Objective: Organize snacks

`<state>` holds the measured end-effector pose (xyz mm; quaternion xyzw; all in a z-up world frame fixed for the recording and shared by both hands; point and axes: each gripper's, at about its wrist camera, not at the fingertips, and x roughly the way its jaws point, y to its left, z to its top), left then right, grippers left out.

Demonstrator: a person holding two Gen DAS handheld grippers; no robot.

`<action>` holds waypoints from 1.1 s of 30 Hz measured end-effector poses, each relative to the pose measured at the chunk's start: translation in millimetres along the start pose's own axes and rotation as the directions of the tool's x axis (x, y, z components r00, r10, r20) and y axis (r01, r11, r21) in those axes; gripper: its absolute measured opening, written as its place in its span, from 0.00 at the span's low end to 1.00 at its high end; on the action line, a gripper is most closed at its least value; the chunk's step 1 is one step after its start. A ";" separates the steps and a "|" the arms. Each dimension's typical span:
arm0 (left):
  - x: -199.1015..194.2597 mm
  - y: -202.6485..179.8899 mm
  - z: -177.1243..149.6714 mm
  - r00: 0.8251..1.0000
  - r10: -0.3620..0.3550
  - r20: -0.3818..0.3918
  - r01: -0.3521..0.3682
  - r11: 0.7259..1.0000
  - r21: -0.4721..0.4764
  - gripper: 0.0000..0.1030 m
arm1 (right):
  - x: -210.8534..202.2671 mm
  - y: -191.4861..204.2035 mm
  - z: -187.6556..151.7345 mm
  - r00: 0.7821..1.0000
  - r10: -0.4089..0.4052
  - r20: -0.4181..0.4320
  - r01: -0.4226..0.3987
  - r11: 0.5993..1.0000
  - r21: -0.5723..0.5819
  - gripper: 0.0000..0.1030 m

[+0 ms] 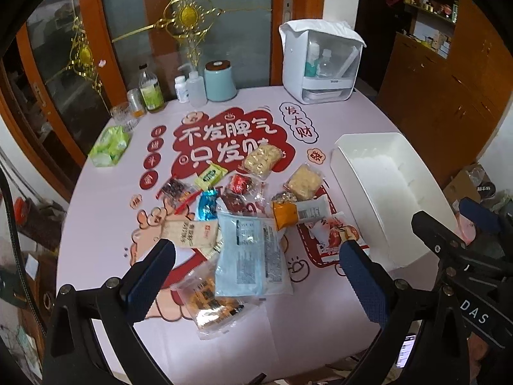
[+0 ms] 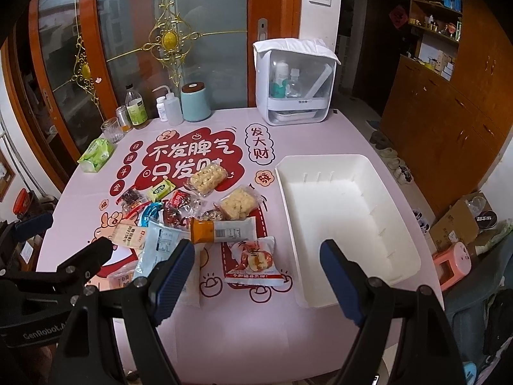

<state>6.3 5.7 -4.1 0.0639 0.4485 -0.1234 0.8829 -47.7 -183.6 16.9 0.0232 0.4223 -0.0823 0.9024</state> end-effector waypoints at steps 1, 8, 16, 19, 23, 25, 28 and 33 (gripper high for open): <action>-1.7 0.6 0.0 1.000 0.002 0.013 -0.002 1.000 0.011 0.99 | -0.7 1.8 -0.2 1.000 0.000 0.002 0.000 1.000 0.000 0.79; -9.0 11.5 -1.5 0.999 -0.019 0.050 0.016 0.999 0.049 0.99 | 0.0 18.5 -4.8 1.000 0.005 -0.006 -0.005 1.000 -0.008 0.79; -16.3 38.6 -3.5 0.994 -0.026 0.109 0.023 0.999 0.025 0.99 | 7.7 32.6 -7.3 0.999 0.025 -0.025 -0.026 1.000 -0.006 0.79; -11.3 46.6 -5.0 0.996 -0.017 0.092 0.013 0.999 0.045 0.99 | 23.5 34.8 -8.6 0.995 0.064 -0.072 -0.063 0.998 0.012 0.79; 5.6 61.7 -10.9 0.997 -0.061 0.038 0.058 0.996 0.074 0.99 | 61.8 33.0 -18.2 0.971 0.141 -0.191 -0.129 0.989 0.073 0.79; 15.0 68.0 -16.3 0.996 -0.092 0.014 0.091 0.993 0.077 0.99 | 80.0 32.8 -26.8 0.958 0.160 -0.238 -0.141 0.985 0.095 0.79; 35.1 77.8 -30.8 0.991 -0.132 -0.031 0.135 0.985 0.112 0.99 | 103.5 37.8 -40.9 0.938 0.188 -0.292 -0.163 0.981 0.108 0.79; 84.7 96.5 -65.7 0.974 -0.164 -0.153 0.185 0.974 0.131 0.99 | 140.1 61.6 -60.9 0.896 0.281 -0.345 -0.267 0.960 0.088 0.79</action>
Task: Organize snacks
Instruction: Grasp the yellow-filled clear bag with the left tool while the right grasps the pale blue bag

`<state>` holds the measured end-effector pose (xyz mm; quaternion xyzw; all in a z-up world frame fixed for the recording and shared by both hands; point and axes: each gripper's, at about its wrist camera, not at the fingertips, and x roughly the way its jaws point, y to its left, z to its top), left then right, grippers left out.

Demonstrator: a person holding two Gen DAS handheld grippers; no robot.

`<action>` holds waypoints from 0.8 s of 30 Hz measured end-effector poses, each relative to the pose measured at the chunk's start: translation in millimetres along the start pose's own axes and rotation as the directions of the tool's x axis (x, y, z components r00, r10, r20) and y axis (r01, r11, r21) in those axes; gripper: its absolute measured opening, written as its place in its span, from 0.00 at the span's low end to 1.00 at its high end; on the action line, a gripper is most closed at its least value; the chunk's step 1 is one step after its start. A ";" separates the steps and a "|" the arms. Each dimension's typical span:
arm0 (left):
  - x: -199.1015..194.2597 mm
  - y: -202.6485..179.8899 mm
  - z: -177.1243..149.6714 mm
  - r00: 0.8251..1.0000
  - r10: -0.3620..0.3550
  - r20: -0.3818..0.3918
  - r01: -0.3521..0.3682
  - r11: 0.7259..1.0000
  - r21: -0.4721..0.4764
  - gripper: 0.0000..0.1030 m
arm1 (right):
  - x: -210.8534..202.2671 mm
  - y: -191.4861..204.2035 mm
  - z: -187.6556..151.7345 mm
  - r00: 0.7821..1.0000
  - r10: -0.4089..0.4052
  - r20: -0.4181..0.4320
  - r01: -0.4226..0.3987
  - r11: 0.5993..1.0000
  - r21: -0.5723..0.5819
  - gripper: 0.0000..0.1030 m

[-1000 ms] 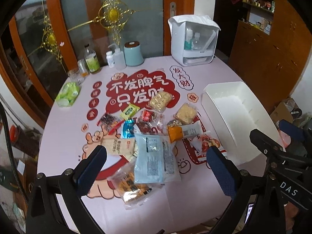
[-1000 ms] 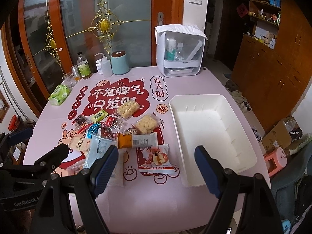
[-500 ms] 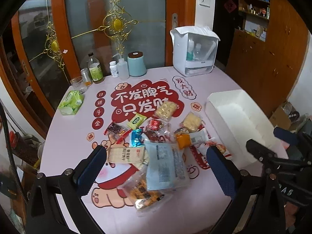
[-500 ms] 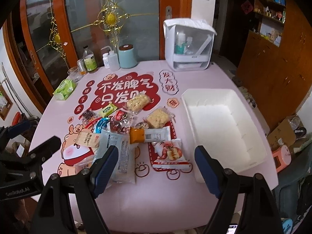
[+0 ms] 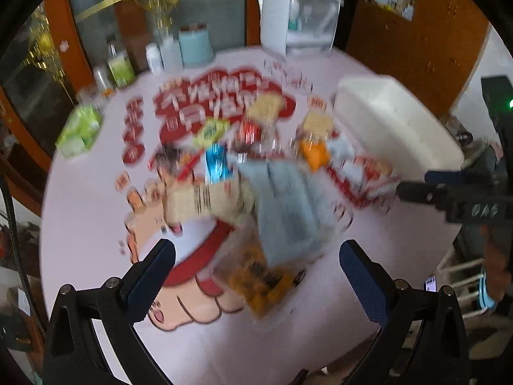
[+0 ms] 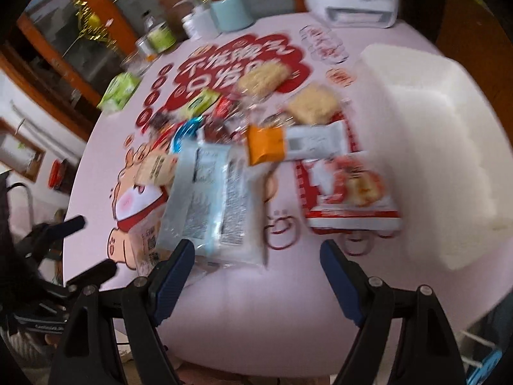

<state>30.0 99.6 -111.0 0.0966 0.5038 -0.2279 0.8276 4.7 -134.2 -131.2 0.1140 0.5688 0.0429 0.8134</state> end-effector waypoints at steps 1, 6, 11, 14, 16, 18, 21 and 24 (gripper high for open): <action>7.0 4.0 -4.3 1.000 -0.010 -0.020 0.010 1.000 -0.010 0.99 | 6.8 2.1 0.8 1.000 0.013 -0.010 -0.013 1.000 -0.004 0.79; 54.8 28.2 -25.5 0.986 -0.107 -0.124 0.090 0.987 -0.135 0.99 | 48.0 7.6 13.5 0.998 0.061 -0.025 -0.062 0.998 -0.012 0.79; 87.1 40.4 -38.2 0.967 -0.184 -0.177 0.137 0.959 -0.247 0.99 | 80.2 11.5 30.7 0.998 0.056 -0.035 -0.057 0.998 -0.041 0.79; 100.7 47.1 -45.2 0.955 -0.225 -0.192 0.156 0.935 -0.318 0.99 | 98.4 15.2 36.3 0.996 0.062 -0.068 -0.066 0.996 -0.054 0.79; 108.0 50.3 -48.7 0.945 -0.258 -0.201 0.173 0.915 -0.364 0.99 | 108.0 18.0 37.5 0.993 0.082 -0.084 -0.087 0.995 -0.058 0.79; 114.0 51.4 -51.7 0.937 -0.280 -0.207 0.182 0.902 -0.392 0.99 | 110.9 20.5 38.8 0.992 0.098 -0.084 -0.103 0.993 -0.052 0.79; 120.2 49.3 -53.7 0.934 -0.290 -0.209 0.187 0.895 -0.404 0.99 | 111.2 24.4 40.5 0.993 0.092 -0.078 -0.098 0.993 -0.069 0.65; 124.2 45.2 -52.8 0.931 -0.299 -0.209 0.193 0.890 -0.413 0.99 | 102.7 21.8 43.5 0.993 0.106 -0.051 -0.110 0.990 -0.087 0.28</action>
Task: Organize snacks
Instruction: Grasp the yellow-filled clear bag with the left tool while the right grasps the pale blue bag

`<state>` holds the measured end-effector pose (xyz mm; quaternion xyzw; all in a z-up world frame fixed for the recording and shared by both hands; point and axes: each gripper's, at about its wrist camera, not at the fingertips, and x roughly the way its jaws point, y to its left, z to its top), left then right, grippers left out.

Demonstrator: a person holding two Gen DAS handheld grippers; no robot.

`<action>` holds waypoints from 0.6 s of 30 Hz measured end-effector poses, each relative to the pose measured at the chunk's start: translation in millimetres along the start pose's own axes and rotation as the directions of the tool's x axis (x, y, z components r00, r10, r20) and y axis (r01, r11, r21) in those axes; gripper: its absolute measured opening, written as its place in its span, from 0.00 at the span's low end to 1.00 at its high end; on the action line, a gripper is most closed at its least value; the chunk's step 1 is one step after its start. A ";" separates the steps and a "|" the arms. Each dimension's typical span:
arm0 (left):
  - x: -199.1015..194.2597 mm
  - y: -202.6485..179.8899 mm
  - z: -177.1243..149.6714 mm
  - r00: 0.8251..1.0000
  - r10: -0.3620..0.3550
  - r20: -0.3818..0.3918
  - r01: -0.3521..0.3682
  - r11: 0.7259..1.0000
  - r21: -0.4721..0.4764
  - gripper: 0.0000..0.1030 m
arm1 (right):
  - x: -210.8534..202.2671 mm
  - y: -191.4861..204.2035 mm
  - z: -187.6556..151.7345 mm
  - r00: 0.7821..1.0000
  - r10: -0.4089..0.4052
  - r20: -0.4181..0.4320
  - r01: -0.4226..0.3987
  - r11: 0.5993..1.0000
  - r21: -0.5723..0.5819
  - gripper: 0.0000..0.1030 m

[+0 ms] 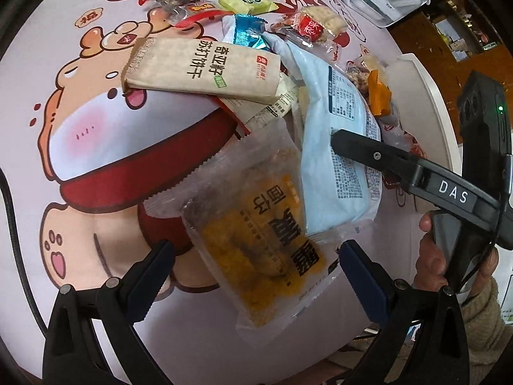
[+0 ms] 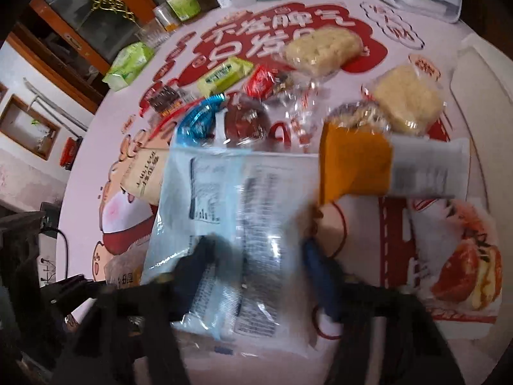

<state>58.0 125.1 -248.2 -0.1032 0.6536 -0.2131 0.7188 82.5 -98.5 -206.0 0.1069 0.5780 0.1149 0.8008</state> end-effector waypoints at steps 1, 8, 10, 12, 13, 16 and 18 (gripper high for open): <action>0.9 -0.1 -1.1 1.000 -0.004 -0.002 0.004 1.000 -0.004 0.99 | -2.9 -2.2 1.8 1.000 0.021 0.003 -0.021 1.000 0.006 0.19; 10.9 -12.1 7.5 1.000 0.020 -0.001 -0.020 1.000 -0.011 0.99 | -24.7 -5.5 4.0 0.998 -0.020 0.060 0.021 1.000 -0.015 0.02; 12.8 -17.2 10.2 0.999 0.038 -0.002 -0.038 0.999 -0.015 0.99 | -33.0 -5.6 4.3 0.996 -0.029 0.080 0.031 0.999 -0.015 0.02; 15.9 -22.6 12.9 0.998 0.063 -0.003 -0.063 0.998 -0.012 0.97 | -40.5 -5.3 6.6 0.995 -0.032 0.099 0.034 0.999 -0.018 0.02; 16.3 -24.8 12.9 0.996 0.085 -0.004 -0.085 0.996 -0.007 0.94 | -45.1 -5.4 8.0 0.994 -0.031 0.108 0.033 0.999 -0.018 0.02; 16.1 -34.4 15.9 0.991 0.134 -0.005 -0.134 0.991 0.011 0.87 | -57.9 -4.8 10.0 0.990 -0.040 0.137 0.044 0.999 -0.025 0.02; 14.4 -36.9 17.5 0.990 0.141 -0.001 -0.141 0.990 0.003 0.82 | -67.1 -3.0 9.3 0.986 -0.047 0.159 0.053 0.998 -0.035 0.01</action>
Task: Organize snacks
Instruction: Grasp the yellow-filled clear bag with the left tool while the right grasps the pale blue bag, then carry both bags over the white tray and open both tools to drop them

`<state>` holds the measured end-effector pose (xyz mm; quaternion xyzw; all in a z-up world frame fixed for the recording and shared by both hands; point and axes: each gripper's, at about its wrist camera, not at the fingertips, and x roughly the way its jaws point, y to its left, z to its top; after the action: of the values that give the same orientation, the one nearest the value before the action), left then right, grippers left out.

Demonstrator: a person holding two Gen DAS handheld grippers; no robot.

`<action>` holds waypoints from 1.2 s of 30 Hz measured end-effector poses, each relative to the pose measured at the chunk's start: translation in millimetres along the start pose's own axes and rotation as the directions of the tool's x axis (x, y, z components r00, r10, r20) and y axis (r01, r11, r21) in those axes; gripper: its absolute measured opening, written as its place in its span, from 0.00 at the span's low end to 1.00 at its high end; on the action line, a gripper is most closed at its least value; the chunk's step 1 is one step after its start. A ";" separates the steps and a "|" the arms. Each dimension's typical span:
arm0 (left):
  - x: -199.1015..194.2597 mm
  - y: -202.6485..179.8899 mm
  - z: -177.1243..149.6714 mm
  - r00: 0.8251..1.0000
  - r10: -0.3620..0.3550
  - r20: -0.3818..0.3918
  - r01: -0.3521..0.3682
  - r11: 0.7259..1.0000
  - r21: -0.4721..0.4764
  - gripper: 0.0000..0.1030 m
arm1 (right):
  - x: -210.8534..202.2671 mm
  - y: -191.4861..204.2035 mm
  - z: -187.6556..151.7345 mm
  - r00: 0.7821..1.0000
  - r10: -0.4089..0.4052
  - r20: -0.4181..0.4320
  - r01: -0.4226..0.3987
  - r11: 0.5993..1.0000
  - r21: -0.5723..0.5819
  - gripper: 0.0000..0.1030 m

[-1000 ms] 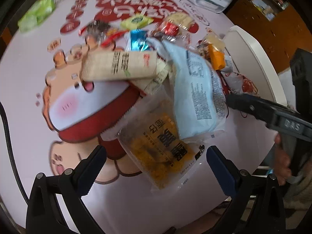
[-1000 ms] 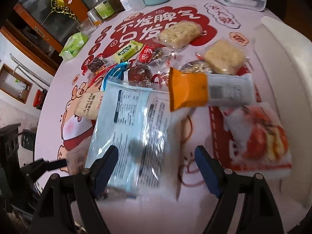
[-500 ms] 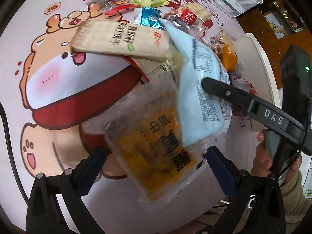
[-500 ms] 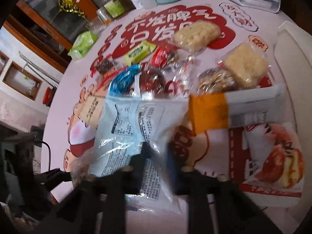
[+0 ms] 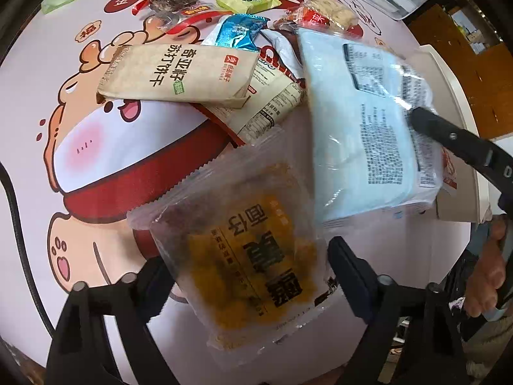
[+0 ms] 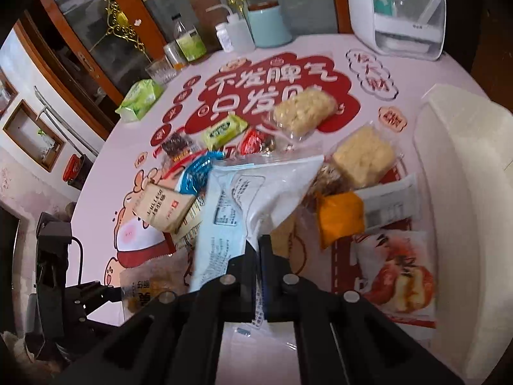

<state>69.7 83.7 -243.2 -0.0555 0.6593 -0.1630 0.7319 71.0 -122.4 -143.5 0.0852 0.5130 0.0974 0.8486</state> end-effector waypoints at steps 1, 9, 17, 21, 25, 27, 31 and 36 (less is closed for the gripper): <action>-1.2 -0.6 1.1 1.000 0.009 0.002 -0.009 1.000 -0.001 0.81 | -3.5 0.2 0.3 1.000 -0.002 0.008 0.002 1.000 -0.004 0.01; -23.3 -8.6 0.0 0.997 0.056 0.047 -0.055 0.998 -0.036 0.68 | -48.7 -6.9 2.9 0.995 0.008 0.100 -0.006 1.000 -0.012 0.01; -80.6 -46.0 2.5 0.984 0.041 0.172 -0.042 0.999 0.003 0.68 | -121.3 -37.9 4.6 0.968 -0.013 0.249 0.008 1.000 0.021 0.01; -120.1 -96.0 13.8 0.959 0.001 0.283 -0.030 0.995 0.099 0.68 | -170.0 -67.3 2.0 0.937 -0.067 0.344 0.050 0.997 0.058 0.01; -142.3 -153.0 28.7 0.936 -0.074 0.344 0.002 0.979 0.205 0.68 | -204.6 -100.1 -3.2 0.901 -0.165 0.401 0.137 0.986 0.097 0.01; -147.6 -184.2 34.5 0.925 -0.111 0.363 0.014 0.965 0.261 0.68 | -215.0 -121.3 -5.1 0.886 -0.221 0.408 0.185 0.975 0.126 0.01; -146.3 -248.7 48.5 0.913 -0.167 0.372 0.036 0.942 0.335 0.68 | -223.0 -165.4 -9.4 0.865 -0.309 0.396 0.256 0.949 0.182 0.01; -117.5 -325.1 70.9 0.917 -0.187 0.352 0.037 0.919 0.392 0.69 | -209.4 -219.5 -11.8 0.867 -0.377 0.327 0.315 0.922 0.227 0.01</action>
<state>76.6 -194.9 -26.8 0.0171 0.4556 -0.3151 0.8324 -17.5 -387.0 -23.8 0.0786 0.3600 -0.1173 0.9222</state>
